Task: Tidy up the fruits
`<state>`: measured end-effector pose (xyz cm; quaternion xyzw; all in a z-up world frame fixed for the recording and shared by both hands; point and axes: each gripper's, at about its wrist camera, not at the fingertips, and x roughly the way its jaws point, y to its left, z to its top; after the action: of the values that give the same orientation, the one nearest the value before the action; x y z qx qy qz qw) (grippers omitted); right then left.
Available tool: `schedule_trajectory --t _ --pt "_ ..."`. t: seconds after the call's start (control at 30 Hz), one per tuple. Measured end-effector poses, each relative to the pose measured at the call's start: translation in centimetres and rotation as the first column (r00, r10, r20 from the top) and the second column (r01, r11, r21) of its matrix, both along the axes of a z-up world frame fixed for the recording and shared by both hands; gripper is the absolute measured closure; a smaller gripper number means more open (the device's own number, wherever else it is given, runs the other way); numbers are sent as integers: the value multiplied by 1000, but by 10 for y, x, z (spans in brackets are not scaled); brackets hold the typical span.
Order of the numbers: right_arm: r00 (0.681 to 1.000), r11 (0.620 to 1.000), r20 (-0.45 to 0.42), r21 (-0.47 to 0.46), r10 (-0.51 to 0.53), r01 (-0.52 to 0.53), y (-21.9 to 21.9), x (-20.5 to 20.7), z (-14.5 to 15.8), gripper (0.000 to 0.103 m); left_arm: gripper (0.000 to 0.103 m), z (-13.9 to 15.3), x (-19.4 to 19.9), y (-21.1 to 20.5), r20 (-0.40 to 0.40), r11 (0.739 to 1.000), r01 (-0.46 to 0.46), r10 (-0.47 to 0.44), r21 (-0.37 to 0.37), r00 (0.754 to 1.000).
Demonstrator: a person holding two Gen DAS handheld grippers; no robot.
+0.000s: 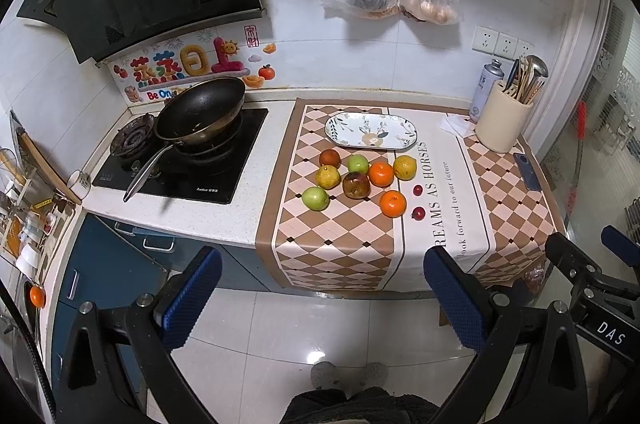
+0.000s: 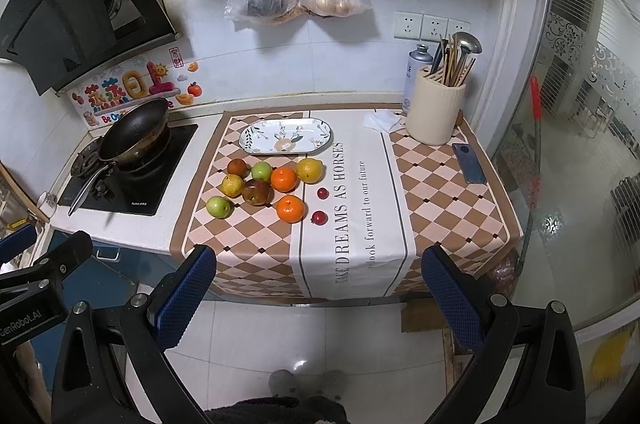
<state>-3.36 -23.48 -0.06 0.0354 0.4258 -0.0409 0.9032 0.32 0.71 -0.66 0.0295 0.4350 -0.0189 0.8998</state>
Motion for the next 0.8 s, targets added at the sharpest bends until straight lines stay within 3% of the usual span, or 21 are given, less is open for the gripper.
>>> schedule_trajectory --t 0.8 --pt "1000 1000 2 2 0 0 -1 2 1 0 0 -11 8 -3 0 1000 -3 3 2 1000"
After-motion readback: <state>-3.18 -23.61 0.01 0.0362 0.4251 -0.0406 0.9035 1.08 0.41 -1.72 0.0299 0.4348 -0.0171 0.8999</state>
